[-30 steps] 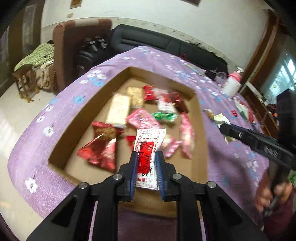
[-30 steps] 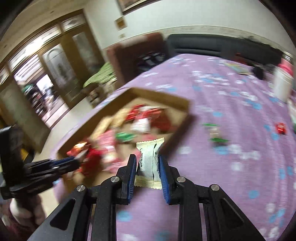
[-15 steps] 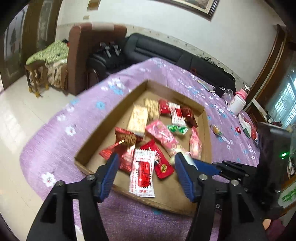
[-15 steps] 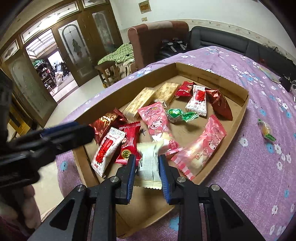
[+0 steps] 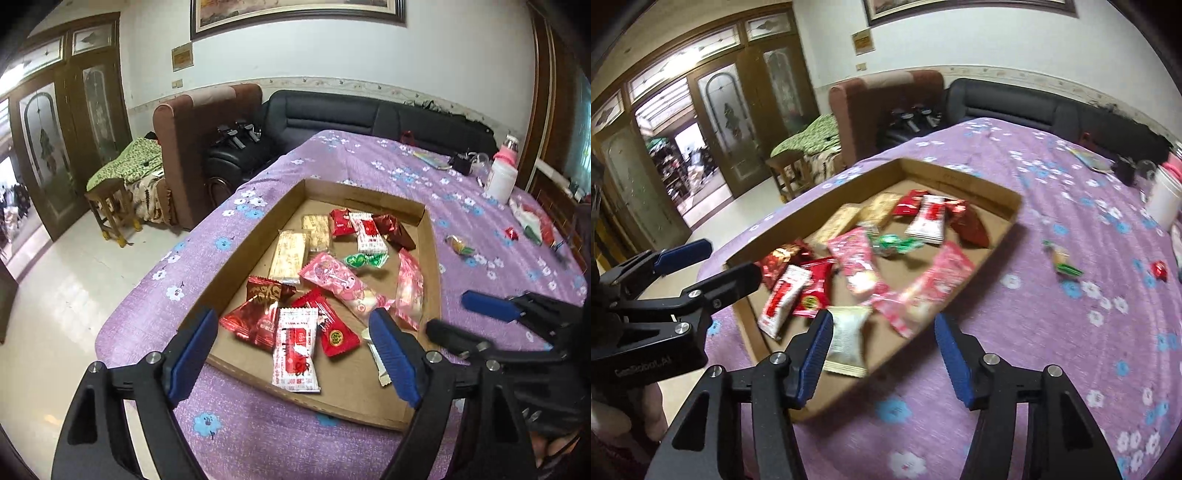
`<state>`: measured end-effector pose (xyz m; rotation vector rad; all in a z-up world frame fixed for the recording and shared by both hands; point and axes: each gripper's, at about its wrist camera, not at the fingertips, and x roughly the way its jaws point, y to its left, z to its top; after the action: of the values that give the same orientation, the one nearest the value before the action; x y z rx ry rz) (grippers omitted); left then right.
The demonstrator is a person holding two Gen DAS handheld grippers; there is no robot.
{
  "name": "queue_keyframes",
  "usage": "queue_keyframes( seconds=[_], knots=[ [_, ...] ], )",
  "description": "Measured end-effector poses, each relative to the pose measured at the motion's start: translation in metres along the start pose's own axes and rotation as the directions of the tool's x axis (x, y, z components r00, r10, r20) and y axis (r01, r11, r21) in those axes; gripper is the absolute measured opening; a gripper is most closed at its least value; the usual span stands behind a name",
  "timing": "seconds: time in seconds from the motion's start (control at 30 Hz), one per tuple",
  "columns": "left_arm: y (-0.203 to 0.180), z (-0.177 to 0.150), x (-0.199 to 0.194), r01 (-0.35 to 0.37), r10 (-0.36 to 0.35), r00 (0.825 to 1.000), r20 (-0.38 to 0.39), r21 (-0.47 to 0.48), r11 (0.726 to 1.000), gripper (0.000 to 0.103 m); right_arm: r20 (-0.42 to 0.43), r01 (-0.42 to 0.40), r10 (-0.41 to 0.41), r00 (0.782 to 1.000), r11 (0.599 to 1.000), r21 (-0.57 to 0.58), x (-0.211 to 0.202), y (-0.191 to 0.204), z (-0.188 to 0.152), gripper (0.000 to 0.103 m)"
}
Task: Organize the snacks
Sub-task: 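Withdraw both tools from the box back over the table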
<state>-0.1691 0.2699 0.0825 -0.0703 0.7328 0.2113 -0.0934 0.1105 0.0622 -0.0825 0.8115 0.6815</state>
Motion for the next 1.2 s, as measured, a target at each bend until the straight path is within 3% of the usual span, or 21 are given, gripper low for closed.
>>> queue_keyframes(
  seconds=[0.2, 0.5, 1.2],
  knots=[
    [-0.018, 0.000, 0.000, -0.047, 0.047, 0.999, -0.010, 0.034, 0.998, 0.089, 0.005, 0.019, -0.019, 1.000, 0.997, 0.074, -0.015, -0.030, -0.011, 0.063],
    [-0.040, -0.002, 0.001, -0.054, 0.056, 0.998, -0.027, 0.085, 0.995, 0.089, 0.003, 0.066, -0.067, 0.998, 0.990, 0.121, -0.034, -0.061, -0.027, 0.064],
    [-0.072, -0.004, 0.008, -0.008, 0.016, 0.999, -0.050, 0.154, 0.988, 0.089, 0.003, 0.156, -0.162, 0.987, 0.954, 0.258, -0.071, -0.133, -0.050, 0.068]
  ],
)
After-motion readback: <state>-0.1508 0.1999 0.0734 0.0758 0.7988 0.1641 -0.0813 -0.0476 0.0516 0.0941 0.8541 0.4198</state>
